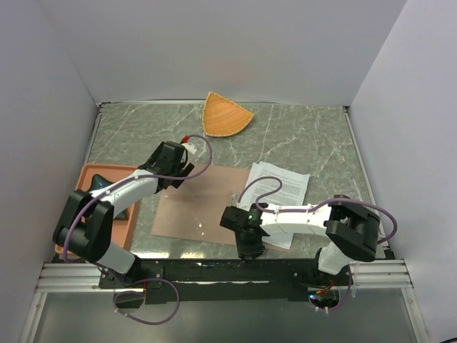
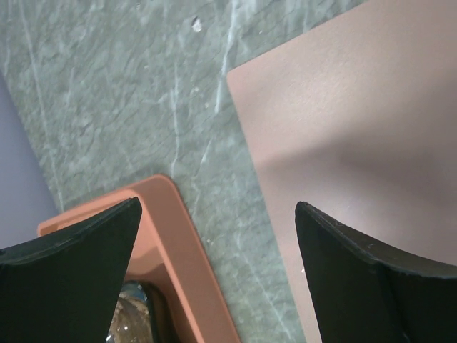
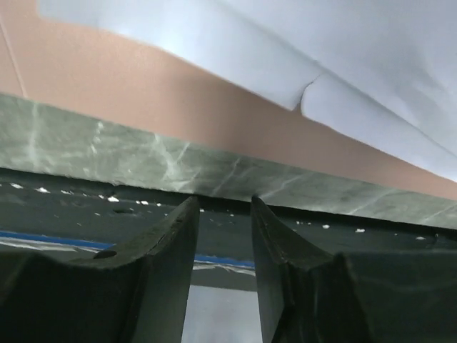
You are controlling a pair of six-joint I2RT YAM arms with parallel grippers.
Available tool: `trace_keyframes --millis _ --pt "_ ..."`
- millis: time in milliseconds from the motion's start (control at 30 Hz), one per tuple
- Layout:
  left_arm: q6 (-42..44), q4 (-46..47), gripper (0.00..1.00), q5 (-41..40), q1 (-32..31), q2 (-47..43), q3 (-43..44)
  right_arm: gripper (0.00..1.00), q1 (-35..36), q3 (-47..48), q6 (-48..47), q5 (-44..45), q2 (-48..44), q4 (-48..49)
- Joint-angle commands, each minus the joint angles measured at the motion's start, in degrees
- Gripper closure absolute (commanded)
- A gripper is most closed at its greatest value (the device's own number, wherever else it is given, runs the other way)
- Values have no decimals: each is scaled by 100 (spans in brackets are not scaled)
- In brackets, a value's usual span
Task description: Put the files into the folder
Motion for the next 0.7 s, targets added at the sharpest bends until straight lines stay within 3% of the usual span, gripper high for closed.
trace_keyframes --millis 0,300,667 --pt "-145 162 4 195 -2 359 315 56 -38 -98 545 496 -307 327" --pt "57 619 1 -16 7 721 -211 63 -169 -520 1090 848 -149 548" --pt "-83 435 1 10 -2 273 -695 66 -767 -713 880 1138 -298 644"
